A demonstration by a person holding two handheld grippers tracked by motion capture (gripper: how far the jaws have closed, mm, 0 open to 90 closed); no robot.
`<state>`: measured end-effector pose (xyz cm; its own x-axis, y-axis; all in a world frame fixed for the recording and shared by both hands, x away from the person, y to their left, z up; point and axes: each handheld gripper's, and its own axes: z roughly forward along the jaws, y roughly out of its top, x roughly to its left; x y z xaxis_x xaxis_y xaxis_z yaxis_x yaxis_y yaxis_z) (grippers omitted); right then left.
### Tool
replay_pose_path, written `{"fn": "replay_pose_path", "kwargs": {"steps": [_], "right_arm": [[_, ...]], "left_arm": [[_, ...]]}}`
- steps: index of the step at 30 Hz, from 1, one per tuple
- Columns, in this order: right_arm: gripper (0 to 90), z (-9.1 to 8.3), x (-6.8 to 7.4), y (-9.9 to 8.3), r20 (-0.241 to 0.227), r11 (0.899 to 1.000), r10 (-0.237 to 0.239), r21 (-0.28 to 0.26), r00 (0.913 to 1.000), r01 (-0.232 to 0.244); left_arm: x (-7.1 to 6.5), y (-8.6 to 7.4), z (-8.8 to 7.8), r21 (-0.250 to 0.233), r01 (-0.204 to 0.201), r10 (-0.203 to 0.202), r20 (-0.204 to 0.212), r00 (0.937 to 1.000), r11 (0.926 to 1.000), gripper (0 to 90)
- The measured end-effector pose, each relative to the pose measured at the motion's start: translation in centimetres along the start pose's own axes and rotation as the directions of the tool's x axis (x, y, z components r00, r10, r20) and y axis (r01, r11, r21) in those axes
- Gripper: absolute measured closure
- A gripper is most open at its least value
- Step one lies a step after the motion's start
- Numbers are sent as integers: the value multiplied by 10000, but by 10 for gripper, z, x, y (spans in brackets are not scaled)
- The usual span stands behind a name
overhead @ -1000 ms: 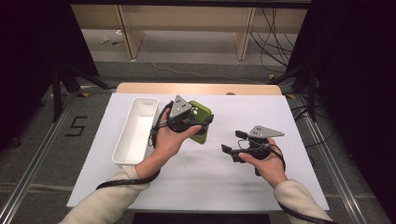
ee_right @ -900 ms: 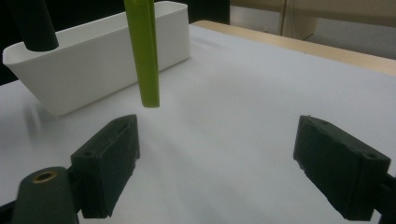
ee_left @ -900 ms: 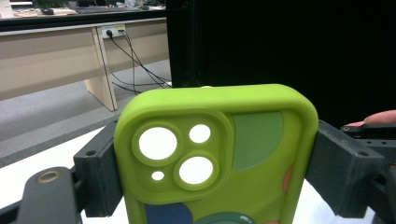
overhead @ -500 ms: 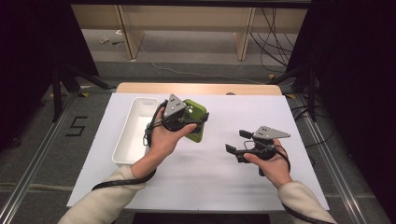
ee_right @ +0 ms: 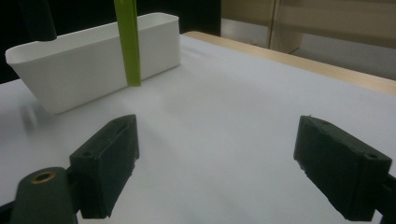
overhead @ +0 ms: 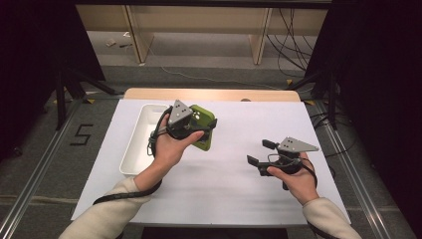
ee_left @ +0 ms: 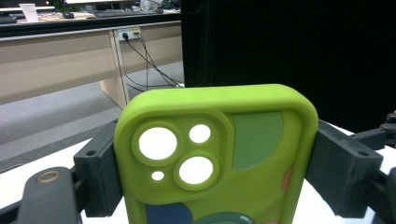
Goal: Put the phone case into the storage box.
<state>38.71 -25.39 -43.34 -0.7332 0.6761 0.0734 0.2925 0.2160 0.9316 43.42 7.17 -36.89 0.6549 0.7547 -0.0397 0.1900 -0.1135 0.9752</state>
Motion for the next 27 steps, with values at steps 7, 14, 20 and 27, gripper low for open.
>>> {"fn": "replay_pose_path", "kwargs": {"steps": [7,14,20,27], "right_arm": [[152,-5,0,-1,90,10000,-13,-68,10000,14],[152,-8,-1,-3,135,9998,-170,-38,9998,171],[152,-9,-2,-3,167,9998,-120,-138,9998,123],[152,-9,-3,-3,190,9998,-136,-160,9997,139]], "left_arm": [[6,1,-5,-45,28,-29,-137,9999,10000,162],[11,4,-9,-175,117,-122,-302,9995,9998,162],[16,6,-10,-148,130,-137,-447,9989,9998,162],[18,7,-11,-143,183,-190,-502,9986,9997,162]]}}
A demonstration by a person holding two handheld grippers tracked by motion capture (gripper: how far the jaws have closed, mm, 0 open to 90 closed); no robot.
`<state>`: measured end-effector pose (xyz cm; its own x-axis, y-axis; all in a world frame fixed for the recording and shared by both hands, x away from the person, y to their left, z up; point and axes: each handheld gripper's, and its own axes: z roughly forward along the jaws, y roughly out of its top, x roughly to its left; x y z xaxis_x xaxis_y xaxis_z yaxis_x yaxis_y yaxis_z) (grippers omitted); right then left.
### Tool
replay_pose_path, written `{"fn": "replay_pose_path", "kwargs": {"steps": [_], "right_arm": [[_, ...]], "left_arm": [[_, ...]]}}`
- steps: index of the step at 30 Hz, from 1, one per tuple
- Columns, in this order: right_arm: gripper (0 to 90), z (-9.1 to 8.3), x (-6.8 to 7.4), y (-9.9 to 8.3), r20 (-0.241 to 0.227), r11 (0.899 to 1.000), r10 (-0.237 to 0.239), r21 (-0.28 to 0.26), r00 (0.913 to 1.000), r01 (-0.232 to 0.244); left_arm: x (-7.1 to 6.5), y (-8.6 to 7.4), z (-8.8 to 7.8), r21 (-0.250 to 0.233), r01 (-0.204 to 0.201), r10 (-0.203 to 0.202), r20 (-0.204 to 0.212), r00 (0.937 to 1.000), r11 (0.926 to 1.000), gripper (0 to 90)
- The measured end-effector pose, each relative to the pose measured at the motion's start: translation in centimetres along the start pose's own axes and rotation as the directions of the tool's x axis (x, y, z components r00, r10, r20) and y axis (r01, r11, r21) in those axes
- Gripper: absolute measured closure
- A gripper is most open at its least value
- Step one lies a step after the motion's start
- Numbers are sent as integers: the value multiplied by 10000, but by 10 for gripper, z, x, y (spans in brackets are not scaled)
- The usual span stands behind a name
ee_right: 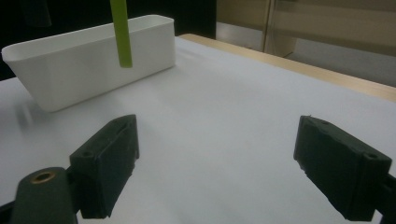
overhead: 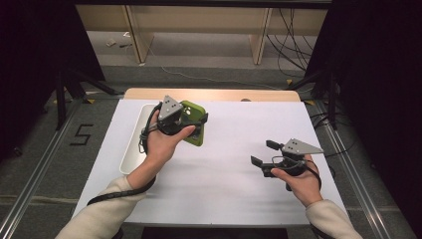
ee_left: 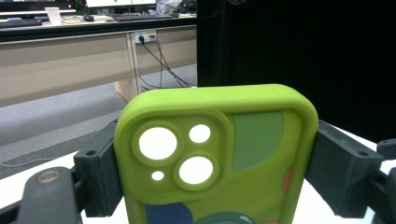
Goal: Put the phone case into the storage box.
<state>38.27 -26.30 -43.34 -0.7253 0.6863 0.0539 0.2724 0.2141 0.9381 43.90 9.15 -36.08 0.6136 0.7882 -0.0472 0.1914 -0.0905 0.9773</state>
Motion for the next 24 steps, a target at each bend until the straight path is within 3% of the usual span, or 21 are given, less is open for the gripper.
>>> {"fn": "replay_pose_path", "kwargs": {"steps": [24], "right_arm": [[152,0,-1,-1,4,10000,55,22,10000,-55]], "left_arm": [[12,4,-4,-48,87,-88,-370,9993,10000,162]]}}
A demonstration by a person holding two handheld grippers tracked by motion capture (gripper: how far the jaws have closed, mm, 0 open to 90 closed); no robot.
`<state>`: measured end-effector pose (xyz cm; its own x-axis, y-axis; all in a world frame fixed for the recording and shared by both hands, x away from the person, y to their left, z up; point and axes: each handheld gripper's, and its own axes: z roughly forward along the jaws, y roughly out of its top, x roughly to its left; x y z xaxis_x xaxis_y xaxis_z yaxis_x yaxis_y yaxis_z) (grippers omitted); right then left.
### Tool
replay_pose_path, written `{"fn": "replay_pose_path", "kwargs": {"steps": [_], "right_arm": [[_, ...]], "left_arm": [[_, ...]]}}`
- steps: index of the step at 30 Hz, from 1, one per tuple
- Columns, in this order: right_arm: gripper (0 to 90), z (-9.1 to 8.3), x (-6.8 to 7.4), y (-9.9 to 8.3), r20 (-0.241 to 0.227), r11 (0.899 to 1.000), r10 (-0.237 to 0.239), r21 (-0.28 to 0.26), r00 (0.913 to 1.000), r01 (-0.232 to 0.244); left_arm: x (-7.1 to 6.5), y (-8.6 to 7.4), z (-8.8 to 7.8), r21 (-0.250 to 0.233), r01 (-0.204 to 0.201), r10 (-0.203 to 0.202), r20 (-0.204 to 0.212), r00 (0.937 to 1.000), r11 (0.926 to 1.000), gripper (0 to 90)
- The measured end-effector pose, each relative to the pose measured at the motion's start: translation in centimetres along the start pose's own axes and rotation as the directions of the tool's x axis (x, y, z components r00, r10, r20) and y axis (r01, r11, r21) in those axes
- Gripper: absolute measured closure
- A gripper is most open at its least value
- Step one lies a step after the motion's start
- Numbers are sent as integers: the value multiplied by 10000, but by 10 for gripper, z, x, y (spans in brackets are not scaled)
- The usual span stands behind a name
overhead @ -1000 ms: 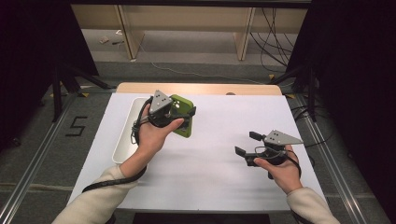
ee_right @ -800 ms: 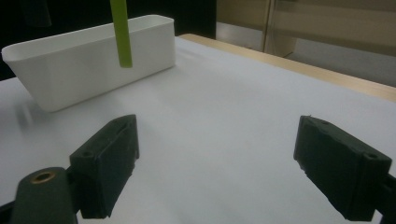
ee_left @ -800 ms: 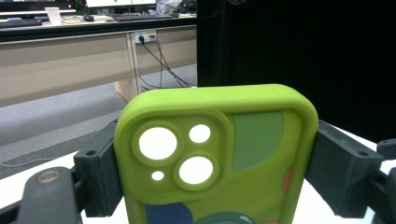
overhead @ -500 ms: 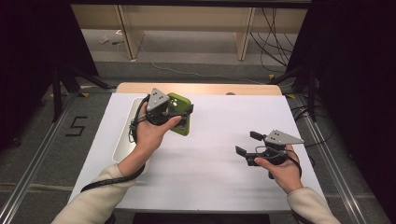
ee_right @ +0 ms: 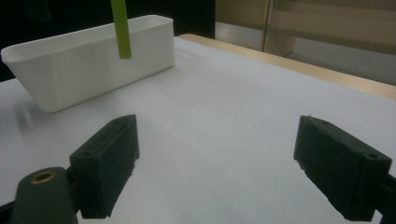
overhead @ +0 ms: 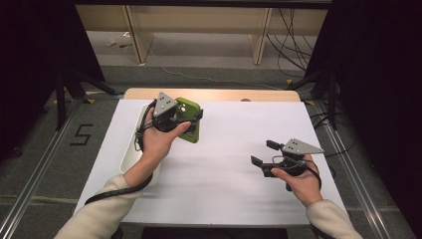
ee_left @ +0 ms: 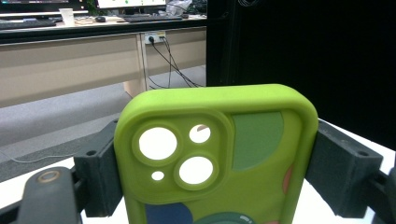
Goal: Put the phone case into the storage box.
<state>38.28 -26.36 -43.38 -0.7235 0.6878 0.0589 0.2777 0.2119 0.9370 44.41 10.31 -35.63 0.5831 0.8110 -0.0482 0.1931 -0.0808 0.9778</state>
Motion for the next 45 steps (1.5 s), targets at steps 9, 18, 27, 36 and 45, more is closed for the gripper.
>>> {"fn": "replay_pose_path", "kwargs": {"steps": [9,18,27,36,45], "right_arm": [[152,0,0,0,10,10000,13,4,10000,-13],[152,1,0,-1,-6,10000,36,15,10000,-36],[152,0,0,-1,-3,10000,55,11,10000,-55],[152,0,1,-1,-12,10000,63,8,10000,-62],[152,1,1,-1,-29,10000,66,16,10000,-66]], "left_arm": [[4,1,-1,-16,31,-31,-137,9999,10000,163],[9,2,-2,-29,60,-61,-313,9995,10000,163],[15,4,-5,-97,111,-116,-508,9986,9999,163],[20,6,-7,-171,166,-177,-646,9978,9997,163],[25,8,-9,-240,222,-240,-797,9965,9995,163]]}}
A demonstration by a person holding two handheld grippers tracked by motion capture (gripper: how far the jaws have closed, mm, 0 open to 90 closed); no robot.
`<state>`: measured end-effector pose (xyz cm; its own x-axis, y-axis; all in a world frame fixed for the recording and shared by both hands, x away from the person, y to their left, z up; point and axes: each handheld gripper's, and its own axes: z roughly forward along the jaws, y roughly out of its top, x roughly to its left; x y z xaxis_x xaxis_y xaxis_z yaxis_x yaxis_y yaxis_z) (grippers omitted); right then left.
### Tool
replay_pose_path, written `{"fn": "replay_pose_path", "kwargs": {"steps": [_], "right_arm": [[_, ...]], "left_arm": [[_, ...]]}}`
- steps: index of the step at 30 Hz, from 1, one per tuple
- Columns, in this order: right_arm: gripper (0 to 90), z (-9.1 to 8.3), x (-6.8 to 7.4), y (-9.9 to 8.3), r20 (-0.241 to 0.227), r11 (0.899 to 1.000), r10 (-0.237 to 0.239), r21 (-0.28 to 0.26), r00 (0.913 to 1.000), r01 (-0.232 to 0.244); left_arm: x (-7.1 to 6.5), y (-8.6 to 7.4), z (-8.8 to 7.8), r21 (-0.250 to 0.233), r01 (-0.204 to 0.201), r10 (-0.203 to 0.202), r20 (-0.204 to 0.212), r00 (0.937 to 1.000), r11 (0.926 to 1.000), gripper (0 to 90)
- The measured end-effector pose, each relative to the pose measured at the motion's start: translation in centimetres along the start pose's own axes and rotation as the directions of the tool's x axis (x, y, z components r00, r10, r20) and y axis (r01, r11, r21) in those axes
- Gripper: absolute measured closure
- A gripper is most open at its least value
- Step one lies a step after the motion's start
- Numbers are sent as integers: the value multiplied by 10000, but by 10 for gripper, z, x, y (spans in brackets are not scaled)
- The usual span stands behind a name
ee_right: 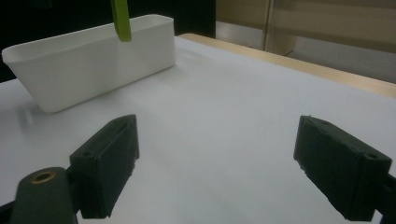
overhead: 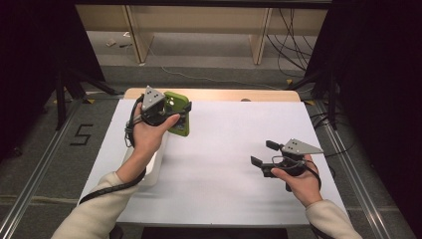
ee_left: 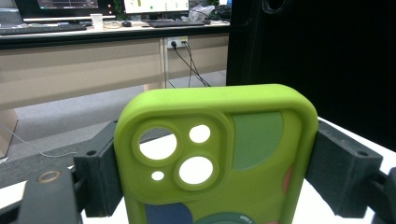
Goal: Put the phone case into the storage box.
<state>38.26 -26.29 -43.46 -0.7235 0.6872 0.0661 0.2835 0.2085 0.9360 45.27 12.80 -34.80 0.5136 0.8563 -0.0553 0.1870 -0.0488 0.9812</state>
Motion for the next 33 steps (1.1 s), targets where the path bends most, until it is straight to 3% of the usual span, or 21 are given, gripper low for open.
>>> {"fn": "replay_pose_path", "kwargs": {"steps": [33], "right_arm": [[153,0,0,-1,-25,10000,-9,46,10000,9]], "left_arm": [[16,3,-4,-108,111,-116,-492,9987,9999,163]]}}
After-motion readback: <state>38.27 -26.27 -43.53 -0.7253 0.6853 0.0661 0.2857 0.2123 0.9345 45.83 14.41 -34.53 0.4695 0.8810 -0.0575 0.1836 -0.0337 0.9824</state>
